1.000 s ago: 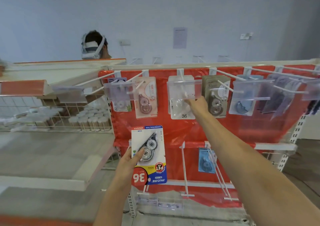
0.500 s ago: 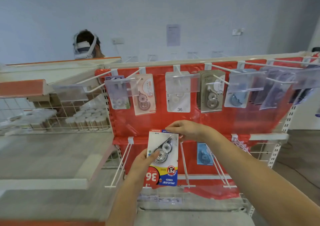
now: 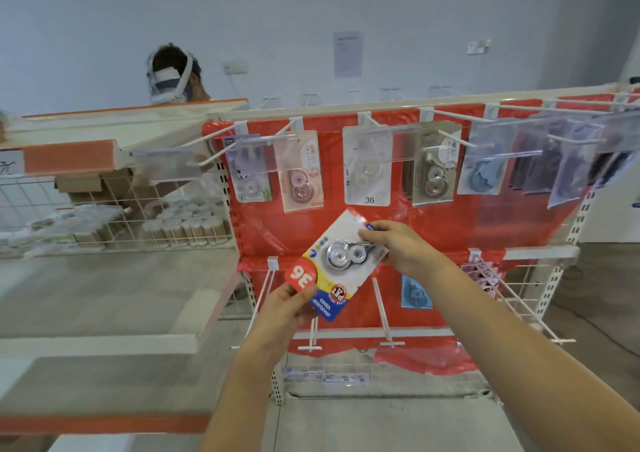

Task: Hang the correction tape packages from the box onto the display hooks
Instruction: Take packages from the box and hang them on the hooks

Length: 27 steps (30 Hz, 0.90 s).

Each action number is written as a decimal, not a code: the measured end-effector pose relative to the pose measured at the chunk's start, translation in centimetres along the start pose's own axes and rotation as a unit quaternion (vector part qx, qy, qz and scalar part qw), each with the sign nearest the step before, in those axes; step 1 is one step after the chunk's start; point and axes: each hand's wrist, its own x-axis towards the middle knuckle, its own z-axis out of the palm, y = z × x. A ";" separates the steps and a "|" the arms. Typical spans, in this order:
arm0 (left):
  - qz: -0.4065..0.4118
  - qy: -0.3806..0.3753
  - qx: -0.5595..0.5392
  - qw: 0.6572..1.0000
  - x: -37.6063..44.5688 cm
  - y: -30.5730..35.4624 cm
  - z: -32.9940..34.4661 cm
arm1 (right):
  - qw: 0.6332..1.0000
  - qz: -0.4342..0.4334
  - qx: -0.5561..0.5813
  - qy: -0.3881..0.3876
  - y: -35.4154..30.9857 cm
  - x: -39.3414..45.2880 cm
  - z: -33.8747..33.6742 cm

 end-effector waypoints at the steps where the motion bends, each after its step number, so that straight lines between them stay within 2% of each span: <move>1: 0.008 0.009 -0.011 1.000 0.1 0.2 0.1 | 0.999 0.005 0.030 0.018 0.4 -0.1 0.0; 4: 0.040 0.093 -0.068 0.993 0.8 0.7 0.5 | 0.995 0.028 0.083 0.048 2.1 -0.6 0.3; 6: 0.062 0.166 -0.113 0.978 1.3 1.0 0.4 | 0.995 0.051 0.073 0.033 3.4 -1.3 0.9; 10: 0.095 0.206 -0.125 0.966 1.7 1.5 0.0 | 0.996 0.081 0.034 -0.010 4.1 -2.9 1.8; 13: 0.097 0.201 -0.094 0.970 1.8 1.9 -0.4 | 0.997 0.031 -0.072 -0.023 2.6 -3.1 1.9; 17: 0.101 0.174 -0.077 0.977 1.6 2.7 -0.5 | 0.977 -0.016 -0.208 -0.054 0.8 -3.5 2.6; 21: 0.096 0.191 -0.172 0.962 1.2 3.0 -0.2 | 0.987 -0.026 -0.158 -0.019 1.8 -4.0 3.8; 23: 0.108 0.176 -0.198 0.958 0.7 2.4 -0.1 | 0.994 -0.026 -0.104 0.002 3.0 -4.4 4.5; 27: 0.116 0.084 -0.125 0.982 -0.9 0.6 1.0 | 0.998 -0.006 0.019 0.062 5.2 -5.7 6.2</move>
